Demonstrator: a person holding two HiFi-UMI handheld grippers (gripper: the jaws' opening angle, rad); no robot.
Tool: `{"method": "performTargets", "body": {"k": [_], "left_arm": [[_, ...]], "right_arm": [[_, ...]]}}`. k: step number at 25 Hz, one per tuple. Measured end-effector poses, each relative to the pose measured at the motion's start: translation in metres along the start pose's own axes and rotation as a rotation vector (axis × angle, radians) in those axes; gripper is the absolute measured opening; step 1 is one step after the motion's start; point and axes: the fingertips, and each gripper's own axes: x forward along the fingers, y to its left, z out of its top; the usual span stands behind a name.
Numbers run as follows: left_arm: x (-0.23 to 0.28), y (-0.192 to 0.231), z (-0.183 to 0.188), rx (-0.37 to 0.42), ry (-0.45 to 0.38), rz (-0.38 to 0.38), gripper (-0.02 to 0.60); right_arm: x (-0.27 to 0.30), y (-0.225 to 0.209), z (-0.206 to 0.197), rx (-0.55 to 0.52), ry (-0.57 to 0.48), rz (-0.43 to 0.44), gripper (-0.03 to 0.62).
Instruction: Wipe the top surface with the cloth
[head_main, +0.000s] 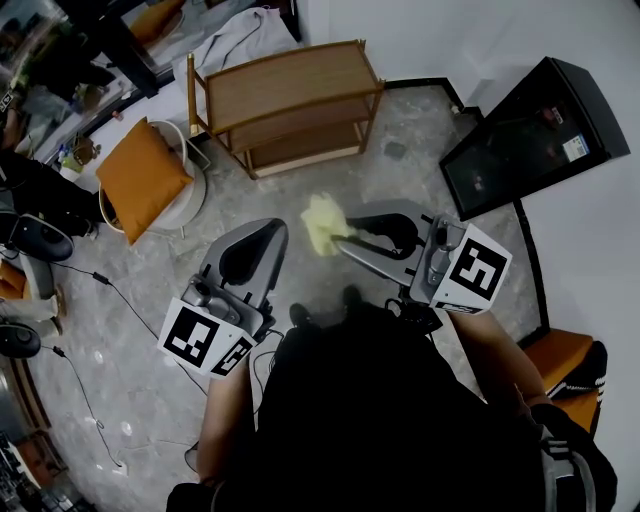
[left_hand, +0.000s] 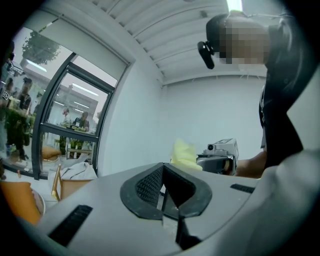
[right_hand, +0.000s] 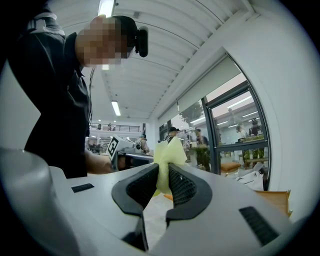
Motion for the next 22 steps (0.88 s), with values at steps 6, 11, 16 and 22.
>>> {"method": "performTargets", "body": {"k": [6,11,16,22], "left_arm": [[-0.0008,-0.0022,-0.0023,0.000,0.015,-0.007,0.012],[-0.0025,-0.0039,0.0001,0.003,0.012,-0.013,0.012],[-0.0029,-0.0059,0.0007,0.004,0.016,-0.016,0.012],[-0.0050,-0.0068,0.0051,0.011,0.013,-0.008,0.012]], "right_arm": [[0.0000,-0.0009,-0.0020,0.014,0.001,-0.009,0.066],[-0.0003,-0.0011,-0.0014,0.015,-0.005,-0.019,0.066],[0.0000,0.0000,-0.0002,0.012,-0.007,-0.021,0.066],[-0.0018,-0.0009,0.0031,0.030,-0.028,-0.027,0.066]]}}
